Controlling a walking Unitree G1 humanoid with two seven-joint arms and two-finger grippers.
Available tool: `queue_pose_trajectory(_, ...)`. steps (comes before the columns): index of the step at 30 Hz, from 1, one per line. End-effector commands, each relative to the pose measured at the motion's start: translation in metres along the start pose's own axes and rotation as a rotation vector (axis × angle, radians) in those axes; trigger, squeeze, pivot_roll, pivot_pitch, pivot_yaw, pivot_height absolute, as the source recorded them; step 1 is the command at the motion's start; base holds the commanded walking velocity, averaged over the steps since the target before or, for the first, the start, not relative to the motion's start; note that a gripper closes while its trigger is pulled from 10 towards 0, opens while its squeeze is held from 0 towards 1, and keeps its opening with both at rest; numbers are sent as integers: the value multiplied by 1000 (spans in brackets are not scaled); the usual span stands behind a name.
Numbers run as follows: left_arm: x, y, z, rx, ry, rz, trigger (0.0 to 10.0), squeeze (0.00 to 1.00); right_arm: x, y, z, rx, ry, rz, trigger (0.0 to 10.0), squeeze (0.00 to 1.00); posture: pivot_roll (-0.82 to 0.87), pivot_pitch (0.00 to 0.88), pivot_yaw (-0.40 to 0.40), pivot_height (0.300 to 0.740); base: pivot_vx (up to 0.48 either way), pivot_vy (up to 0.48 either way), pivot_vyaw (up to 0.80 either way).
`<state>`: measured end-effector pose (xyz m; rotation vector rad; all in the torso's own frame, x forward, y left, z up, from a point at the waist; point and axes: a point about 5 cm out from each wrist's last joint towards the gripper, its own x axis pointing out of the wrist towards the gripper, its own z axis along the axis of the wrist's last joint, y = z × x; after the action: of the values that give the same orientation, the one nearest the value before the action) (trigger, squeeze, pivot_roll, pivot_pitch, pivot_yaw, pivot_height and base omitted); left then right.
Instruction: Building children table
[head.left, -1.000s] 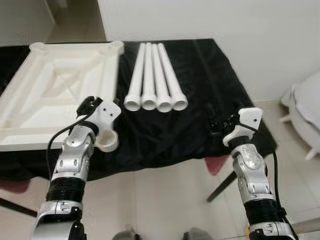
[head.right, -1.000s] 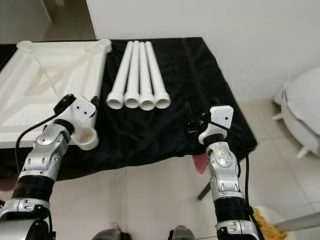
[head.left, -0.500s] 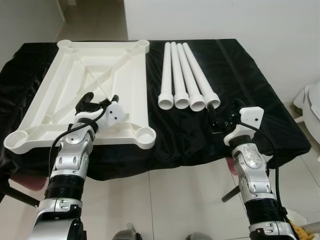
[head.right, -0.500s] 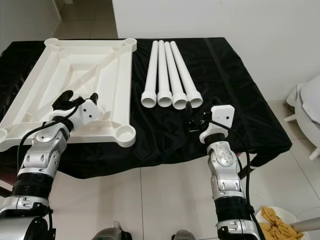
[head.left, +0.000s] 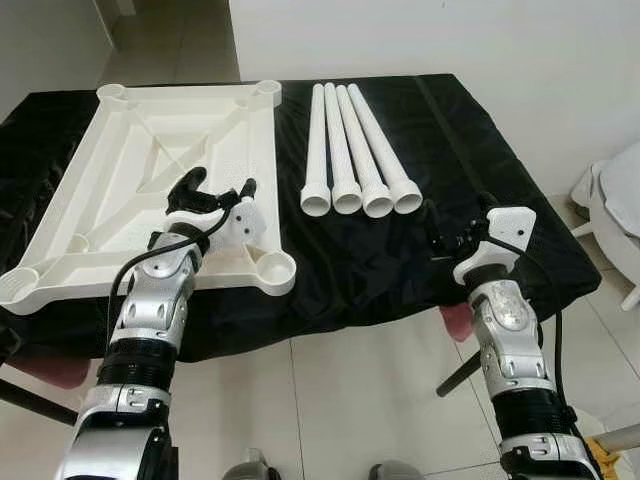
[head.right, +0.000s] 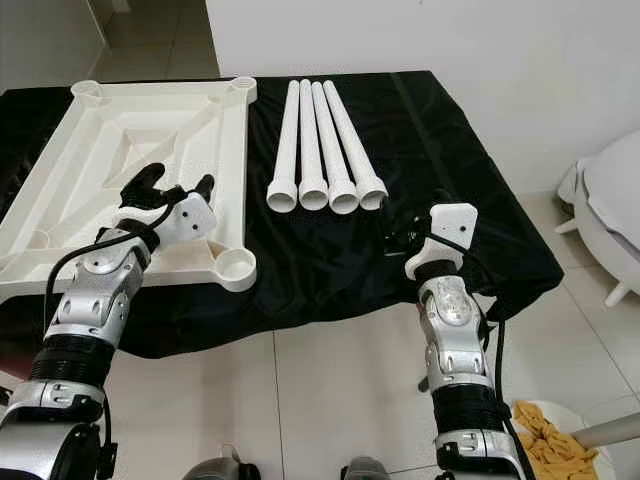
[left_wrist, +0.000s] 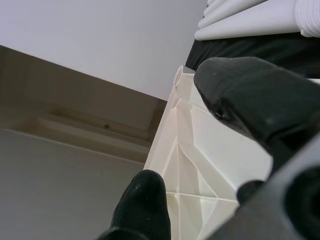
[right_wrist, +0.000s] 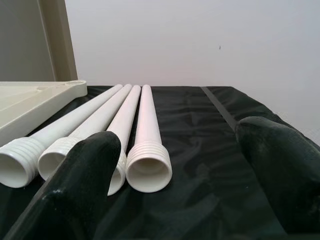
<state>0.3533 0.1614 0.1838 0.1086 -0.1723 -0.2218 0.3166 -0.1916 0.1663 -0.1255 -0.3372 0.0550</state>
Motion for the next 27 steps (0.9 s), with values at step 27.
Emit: queue_pose_trajectory(27, -1, -31, 10, 61, -7, -211, 10000, 0, 44, -4, -5, -5, 98, -24, 10000, 0, -33, 99, 42, 740, 0, 0, 0)
